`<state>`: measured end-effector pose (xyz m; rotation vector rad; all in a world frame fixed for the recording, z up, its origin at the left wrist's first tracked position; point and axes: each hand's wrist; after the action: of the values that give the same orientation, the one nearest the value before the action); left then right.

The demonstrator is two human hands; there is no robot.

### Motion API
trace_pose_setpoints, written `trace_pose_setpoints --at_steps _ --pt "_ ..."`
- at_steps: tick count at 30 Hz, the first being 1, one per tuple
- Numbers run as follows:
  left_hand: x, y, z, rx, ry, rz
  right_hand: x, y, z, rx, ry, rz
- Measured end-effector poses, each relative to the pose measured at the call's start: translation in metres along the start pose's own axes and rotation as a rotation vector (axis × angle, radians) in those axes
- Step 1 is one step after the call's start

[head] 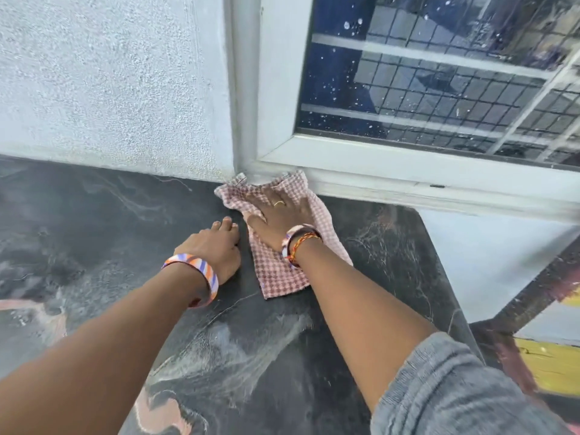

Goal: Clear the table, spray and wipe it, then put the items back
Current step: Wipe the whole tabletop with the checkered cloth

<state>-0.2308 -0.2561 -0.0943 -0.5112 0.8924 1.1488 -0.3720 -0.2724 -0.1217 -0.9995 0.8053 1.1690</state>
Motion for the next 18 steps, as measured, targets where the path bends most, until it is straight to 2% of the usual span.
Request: trace_pose_setpoints --at_steps 2,4,7,9,13,18 --pt "-0.002 0.005 0.007 -0.027 0.028 0.033 0.001 0.045 0.019 0.150 0.043 -0.051" --pt "-0.002 0.012 0.013 -0.009 0.092 0.030 0.001 0.098 0.045 0.415 0.093 -0.139" --pt "0.004 0.029 0.022 0.160 0.205 -0.028 0.006 0.155 0.091 0.717 0.112 -0.379" --pt "0.007 0.045 0.028 0.275 0.223 -0.027 0.016 0.160 0.120 0.789 0.124 -0.472" --pt "0.012 0.077 0.046 0.398 0.172 -0.029 0.039 0.135 0.183 0.845 0.142 -0.499" --pt "0.027 0.078 0.067 0.442 0.106 -0.005 0.076 0.101 0.259 1.011 0.144 -0.492"
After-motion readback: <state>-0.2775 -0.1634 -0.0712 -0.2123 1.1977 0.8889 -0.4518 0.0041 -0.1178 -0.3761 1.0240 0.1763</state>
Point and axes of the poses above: each hand's wrist, its own z-axis away from the middle knuckle, its own x-axis out of the palm, y = z × x, and after that the axes turned 15 degrees about -y, right-handed
